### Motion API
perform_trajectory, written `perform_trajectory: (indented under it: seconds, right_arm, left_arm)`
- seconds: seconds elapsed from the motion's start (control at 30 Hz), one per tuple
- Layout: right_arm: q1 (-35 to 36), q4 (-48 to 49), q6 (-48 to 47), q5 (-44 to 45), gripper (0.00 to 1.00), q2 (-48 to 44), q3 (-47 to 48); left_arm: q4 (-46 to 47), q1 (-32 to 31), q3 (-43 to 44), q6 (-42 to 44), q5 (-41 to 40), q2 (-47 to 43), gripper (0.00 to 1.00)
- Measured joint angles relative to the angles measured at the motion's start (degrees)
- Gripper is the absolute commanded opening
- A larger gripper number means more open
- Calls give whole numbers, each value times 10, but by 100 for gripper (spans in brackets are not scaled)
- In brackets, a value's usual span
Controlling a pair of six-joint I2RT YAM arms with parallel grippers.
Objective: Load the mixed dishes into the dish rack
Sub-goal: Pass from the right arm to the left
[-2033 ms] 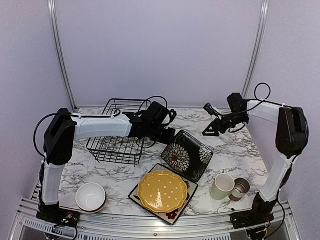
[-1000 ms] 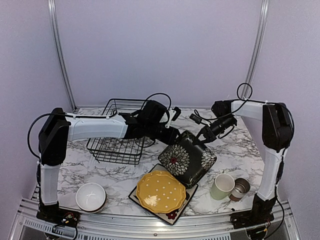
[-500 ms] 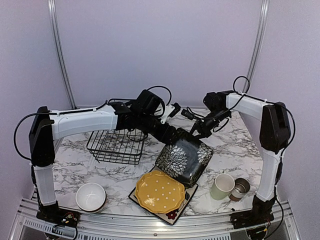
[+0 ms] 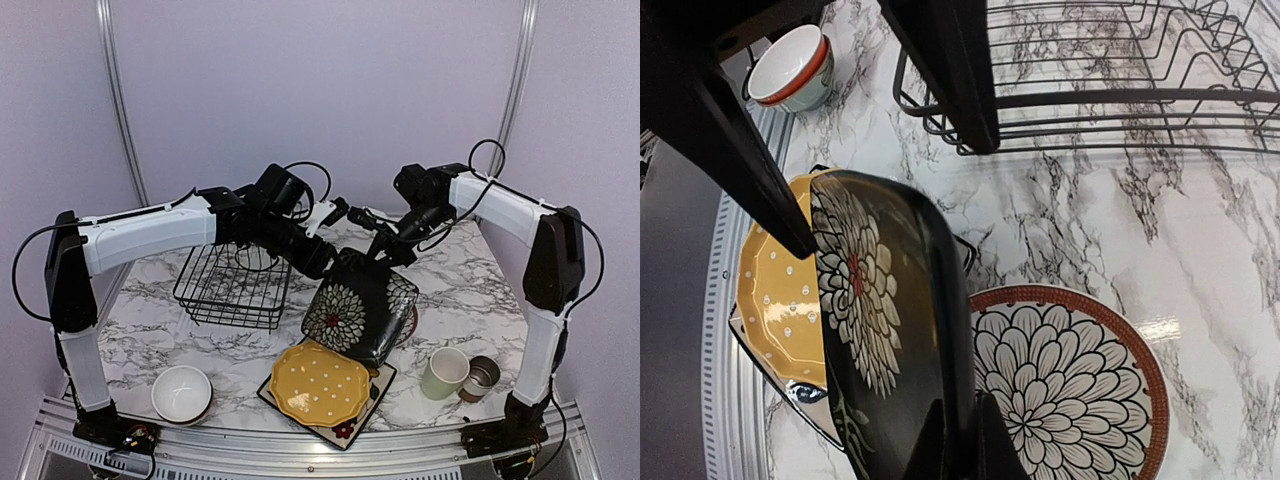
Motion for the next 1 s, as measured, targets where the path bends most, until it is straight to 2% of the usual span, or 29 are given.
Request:
perform_trajectory:
  seconds: [0.37,0.67,0.73,0.77,0.83,1.0]
  right_arm:
    - [2,-5,3,-6,0,-2,29]
    - [2,-9,13,-12,0,-2,36]
    - [2,-10,15,-14,0,-2,46]
    - [2,-9,16,-15,0,-2,49]
    - [2,-9,19,-16,0,-2,58]
    - [2,-7,27,-19,0,-2,69]
  left_arm:
    - [2,3,-7,-14,45,0,23]
    - [4,12,-9,-19,59,0,18]
    - [5,14,-11,-20,63,0,27]
    - [5,14,-12,-20,64,0,28]
    - [5,14,-12,-20,65,1,25]
    - [5,14,-12,-21,63,3,9]
